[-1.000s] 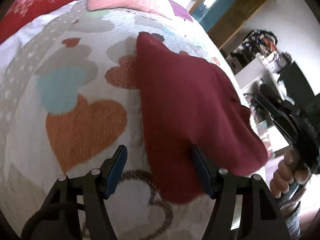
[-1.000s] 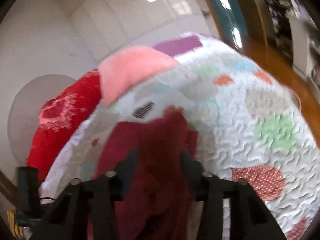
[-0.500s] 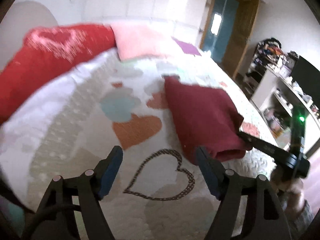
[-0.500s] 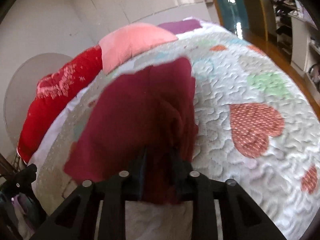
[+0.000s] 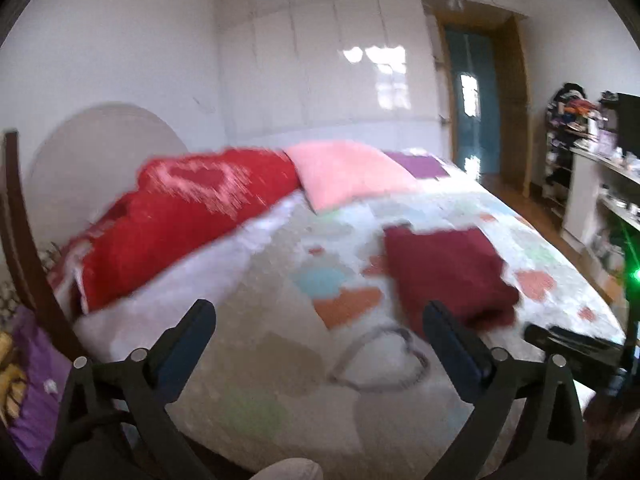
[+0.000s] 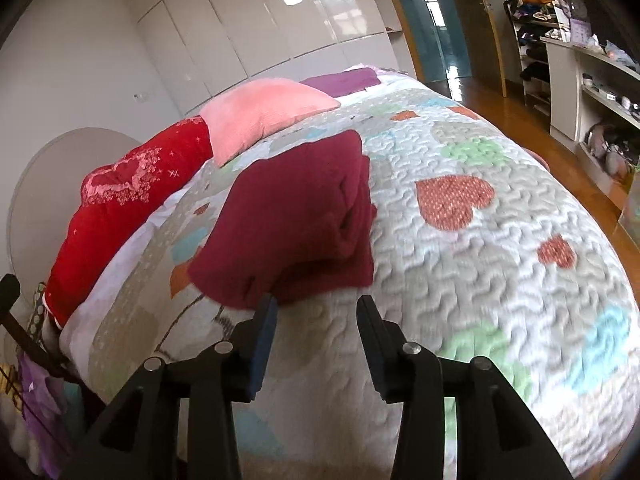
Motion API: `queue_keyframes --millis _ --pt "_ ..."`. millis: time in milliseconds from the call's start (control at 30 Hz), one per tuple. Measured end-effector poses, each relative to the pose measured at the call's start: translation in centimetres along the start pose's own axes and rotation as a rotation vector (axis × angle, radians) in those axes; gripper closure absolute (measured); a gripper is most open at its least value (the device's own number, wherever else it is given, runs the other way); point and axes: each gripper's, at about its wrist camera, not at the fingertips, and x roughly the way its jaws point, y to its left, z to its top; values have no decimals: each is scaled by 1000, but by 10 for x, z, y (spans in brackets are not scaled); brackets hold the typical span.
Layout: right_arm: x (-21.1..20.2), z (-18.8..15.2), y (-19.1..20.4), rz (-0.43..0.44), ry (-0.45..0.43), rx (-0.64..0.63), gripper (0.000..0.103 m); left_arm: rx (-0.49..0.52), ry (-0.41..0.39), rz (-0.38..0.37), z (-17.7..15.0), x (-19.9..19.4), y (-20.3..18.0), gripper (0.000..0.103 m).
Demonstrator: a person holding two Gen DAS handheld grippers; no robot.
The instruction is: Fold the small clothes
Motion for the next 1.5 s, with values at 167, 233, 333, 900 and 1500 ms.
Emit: queue_keyframes --millis 167,233,333,900,1500 --pt "-15 -16 18 -72 7 -81 43 1 119 -75 -20 6 -7 0" --pt "-17 -20 21 -100 9 -103 39 9 149 -97 -25 9 -11 0" --pt "-14 -23 22 -119 21 -115 38 8 199 -119 -32 18 -14 0" --pt "-3 -17 15 -110 28 -95 38 -3 276 -144 -47 30 -18 0" --pt "156 123 -18 -129 130 36 37 -77 363 -119 -62 65 10 0"
